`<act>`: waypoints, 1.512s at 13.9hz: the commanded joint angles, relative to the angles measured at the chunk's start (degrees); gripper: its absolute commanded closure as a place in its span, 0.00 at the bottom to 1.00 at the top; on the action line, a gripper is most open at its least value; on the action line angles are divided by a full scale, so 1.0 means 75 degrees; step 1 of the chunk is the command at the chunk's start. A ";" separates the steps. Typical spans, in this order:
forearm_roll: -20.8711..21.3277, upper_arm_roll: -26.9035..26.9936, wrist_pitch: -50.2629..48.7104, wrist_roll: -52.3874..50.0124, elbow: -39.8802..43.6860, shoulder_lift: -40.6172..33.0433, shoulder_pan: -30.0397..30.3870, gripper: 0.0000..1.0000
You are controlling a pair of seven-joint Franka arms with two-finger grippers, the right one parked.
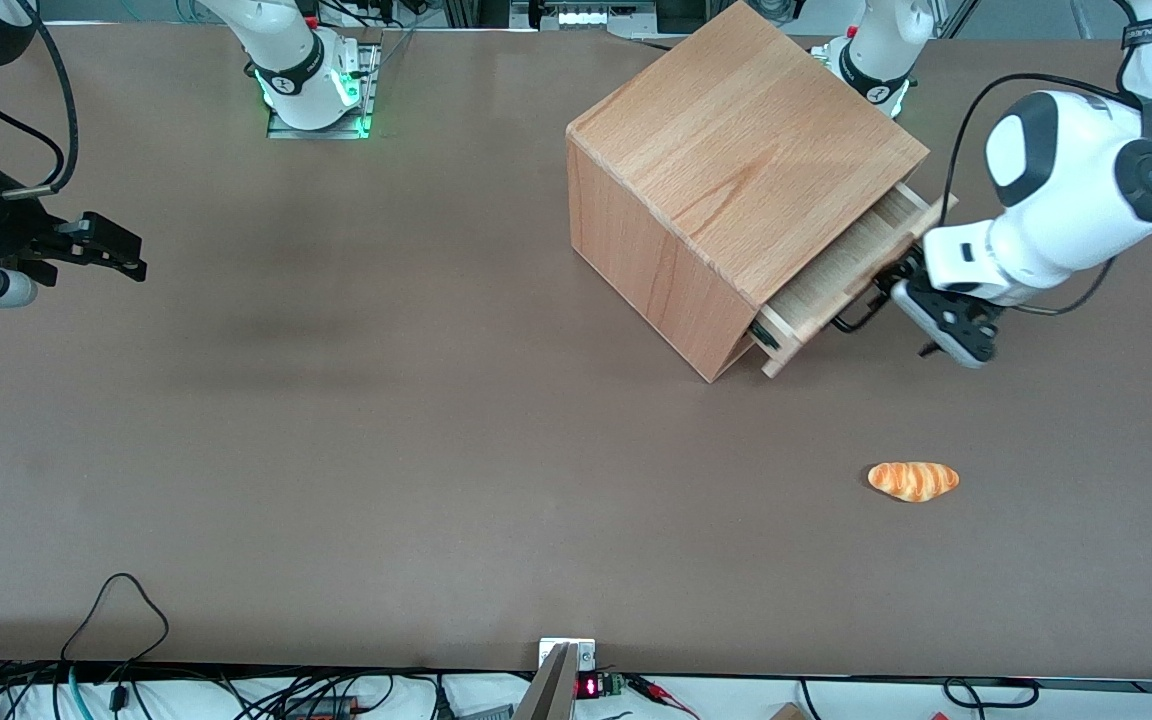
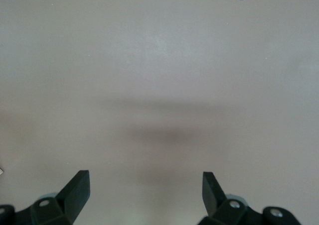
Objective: Open top drawer with left arm
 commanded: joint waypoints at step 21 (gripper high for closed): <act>-0.0121 0.0956 0.0066 -0.0358 0.1823 0.0874 -0.0113 0.00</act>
